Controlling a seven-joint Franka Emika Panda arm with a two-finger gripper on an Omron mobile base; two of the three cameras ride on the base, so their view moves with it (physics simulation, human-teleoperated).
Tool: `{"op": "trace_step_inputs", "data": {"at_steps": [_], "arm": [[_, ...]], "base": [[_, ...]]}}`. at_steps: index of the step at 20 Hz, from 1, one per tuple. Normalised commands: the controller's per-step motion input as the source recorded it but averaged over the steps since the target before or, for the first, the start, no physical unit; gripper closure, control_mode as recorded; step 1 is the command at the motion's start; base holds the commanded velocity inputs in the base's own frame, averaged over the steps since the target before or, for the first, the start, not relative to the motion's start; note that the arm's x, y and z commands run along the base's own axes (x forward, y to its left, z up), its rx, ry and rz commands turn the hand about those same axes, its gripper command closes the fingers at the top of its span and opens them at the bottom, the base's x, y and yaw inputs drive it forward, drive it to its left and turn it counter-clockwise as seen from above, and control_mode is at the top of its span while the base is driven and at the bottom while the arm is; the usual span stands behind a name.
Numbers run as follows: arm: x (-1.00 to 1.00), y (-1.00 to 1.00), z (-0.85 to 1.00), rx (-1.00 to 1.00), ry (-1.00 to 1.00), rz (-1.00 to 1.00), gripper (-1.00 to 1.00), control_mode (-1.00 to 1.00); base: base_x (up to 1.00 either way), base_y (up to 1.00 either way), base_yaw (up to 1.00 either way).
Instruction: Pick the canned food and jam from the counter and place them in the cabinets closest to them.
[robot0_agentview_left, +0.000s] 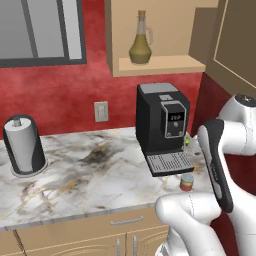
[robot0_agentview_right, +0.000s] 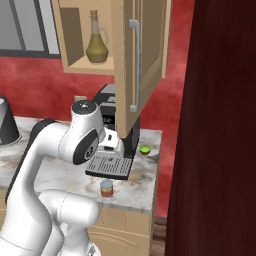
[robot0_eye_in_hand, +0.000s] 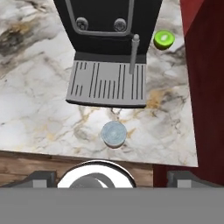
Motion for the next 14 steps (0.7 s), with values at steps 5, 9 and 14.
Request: {"op": "trace_step_inputs", "data": {"at_steps": [5, 9, 14], "arm": [[0.0, -0.07, -0.51, -0.03, 0.06, 0.0, -1.0, -1.0], [0.0, -0.04, -0.5, -0.01, 0.05, 0.0, -1.0, -1.0], [0.03, 0.0, -0.45, 0.0, 0.04, 0.0, -1.0, -1.0]], "base": [[0.0, 0.0, 0.0], [0.0, 0.0, 0.0], [0.0, 0.0, 0.0]]}}
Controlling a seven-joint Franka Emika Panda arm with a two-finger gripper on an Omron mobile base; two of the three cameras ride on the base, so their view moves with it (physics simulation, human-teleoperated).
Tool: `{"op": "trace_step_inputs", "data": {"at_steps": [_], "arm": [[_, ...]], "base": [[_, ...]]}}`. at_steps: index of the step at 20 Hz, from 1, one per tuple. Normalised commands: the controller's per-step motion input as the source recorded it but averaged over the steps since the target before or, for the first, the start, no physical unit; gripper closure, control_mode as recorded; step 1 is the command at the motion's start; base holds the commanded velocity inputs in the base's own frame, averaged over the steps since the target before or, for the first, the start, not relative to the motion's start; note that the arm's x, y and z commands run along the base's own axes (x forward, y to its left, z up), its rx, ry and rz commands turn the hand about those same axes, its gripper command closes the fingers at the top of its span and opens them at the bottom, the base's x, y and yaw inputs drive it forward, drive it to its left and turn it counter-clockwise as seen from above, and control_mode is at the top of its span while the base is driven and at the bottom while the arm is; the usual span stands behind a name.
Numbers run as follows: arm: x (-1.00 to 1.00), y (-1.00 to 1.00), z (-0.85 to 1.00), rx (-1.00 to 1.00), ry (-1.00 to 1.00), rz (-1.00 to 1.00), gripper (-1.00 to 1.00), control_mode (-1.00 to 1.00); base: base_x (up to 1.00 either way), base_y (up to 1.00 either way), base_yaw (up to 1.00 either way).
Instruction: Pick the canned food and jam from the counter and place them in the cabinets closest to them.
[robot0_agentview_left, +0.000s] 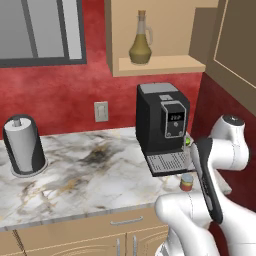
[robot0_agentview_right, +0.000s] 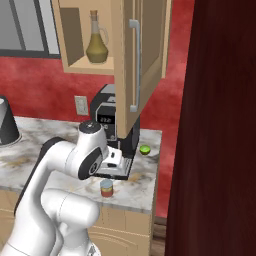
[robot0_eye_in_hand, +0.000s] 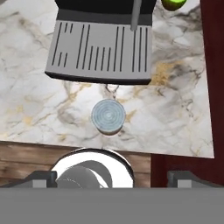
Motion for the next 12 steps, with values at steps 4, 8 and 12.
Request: {"op": "trace_step_inputs", "data": {"at_steps": [4, 8, 12], "arm": [[0.1, 0.0, -0.4, 0.0, 0.02, 0.0, -1.0, -1.0], [0.17, 0.0, -0.34, 0.0, 0.01, 0.0, -1.0, -1.0], [0.21, 0.0, -0.31, 0.0, 0.01, 0.0, -1.0, -1.0]], "base": [[0.0, 0.0, 0.0], [0.0, 0.0, 0.0], [0.0, 0.0, 0.0]]}}
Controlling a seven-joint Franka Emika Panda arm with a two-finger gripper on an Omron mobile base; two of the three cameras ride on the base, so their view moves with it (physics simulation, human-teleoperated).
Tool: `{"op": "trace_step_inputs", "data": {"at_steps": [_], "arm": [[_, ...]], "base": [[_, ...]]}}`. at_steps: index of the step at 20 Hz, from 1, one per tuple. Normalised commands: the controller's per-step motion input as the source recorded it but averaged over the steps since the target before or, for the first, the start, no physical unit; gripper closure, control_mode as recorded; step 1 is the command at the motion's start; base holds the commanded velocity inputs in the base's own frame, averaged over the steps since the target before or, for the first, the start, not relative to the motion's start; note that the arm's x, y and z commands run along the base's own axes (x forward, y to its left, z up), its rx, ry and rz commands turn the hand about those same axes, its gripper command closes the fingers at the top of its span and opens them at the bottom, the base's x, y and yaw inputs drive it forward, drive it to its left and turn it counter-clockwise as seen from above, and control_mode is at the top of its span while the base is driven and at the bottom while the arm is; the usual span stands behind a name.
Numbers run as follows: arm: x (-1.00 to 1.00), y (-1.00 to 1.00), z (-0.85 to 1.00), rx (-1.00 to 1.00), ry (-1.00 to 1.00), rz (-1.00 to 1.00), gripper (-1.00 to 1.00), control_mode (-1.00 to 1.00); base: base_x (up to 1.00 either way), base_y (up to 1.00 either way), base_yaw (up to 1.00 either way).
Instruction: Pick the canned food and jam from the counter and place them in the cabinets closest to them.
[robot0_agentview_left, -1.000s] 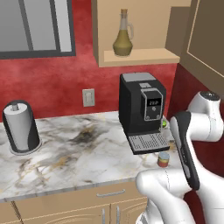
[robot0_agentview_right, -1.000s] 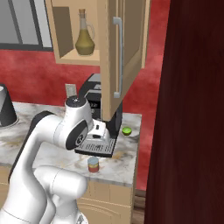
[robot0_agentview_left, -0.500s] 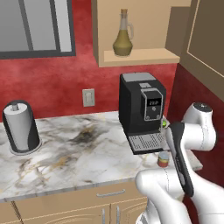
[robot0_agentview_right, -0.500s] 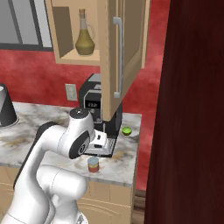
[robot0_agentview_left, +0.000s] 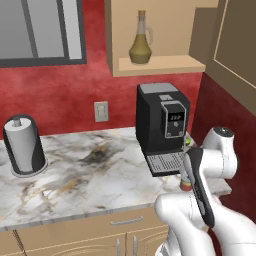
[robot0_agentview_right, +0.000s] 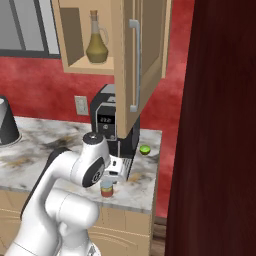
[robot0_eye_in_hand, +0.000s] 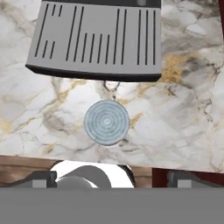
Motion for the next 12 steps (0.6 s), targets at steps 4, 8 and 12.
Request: {"op": "trace_step_inputs", "data": {"at_steps": [4, 8, 12], "arm": [[0.27, 0.0, -0.26, 0.0, 0.0, 0.0, -1.0, -1.0], [0.32, 0.0, -0.24, 0.0, 0.01, 0.0, -1.0, -1.0], [0.3, 0.0, -0.22, 0.0, 0.0, 0.0, -1.0, -1.0]], "base": [[0.0, 0.0, 0.0], [0.0, 0.0, 0.0], [0.0, 0.0, 0.0]]}}
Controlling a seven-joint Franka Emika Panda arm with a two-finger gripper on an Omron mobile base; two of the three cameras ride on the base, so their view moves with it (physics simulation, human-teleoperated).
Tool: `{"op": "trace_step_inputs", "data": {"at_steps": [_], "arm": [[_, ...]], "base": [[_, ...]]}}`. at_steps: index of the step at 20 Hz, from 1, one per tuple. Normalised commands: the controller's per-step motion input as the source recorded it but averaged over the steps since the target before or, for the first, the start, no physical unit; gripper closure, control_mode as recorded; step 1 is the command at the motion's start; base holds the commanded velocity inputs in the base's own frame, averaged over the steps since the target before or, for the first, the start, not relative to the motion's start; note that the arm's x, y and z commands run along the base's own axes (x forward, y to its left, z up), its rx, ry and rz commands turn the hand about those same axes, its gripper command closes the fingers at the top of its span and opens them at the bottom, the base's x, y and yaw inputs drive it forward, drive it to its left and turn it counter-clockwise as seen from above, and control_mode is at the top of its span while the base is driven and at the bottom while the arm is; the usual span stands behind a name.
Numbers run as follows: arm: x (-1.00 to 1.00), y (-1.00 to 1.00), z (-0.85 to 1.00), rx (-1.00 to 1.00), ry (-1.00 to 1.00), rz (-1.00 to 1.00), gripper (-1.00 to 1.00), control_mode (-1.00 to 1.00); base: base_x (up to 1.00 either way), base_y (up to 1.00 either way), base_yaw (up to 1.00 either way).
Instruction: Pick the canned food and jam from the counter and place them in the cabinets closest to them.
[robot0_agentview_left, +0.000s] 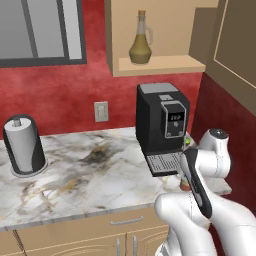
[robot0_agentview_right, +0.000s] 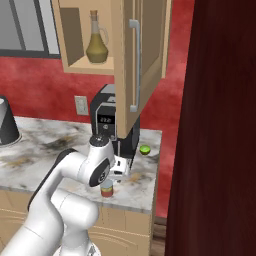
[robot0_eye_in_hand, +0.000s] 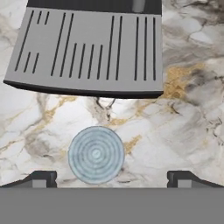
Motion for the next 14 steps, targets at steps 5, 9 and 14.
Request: {"op": "trace_step_inputs", "data": {"at_steps": [5, 9, 14], "arm": [[0.12, 0.01, -0.18, 0.0, 0.0, 0.0, -1.0, -1.0], [0.0, 0.0, 0.0, 0.0, 0.0, 0.0, -1.0, -1.0], [-0.05, 0.29, -0.1, -0.01, 0.0, 0.0, -1.0, -1.0]], "base": [[0.0, 0.0, 0.0], [0.0, 0.0, 0.0], [0.0, 0.0, 0.0]]}}
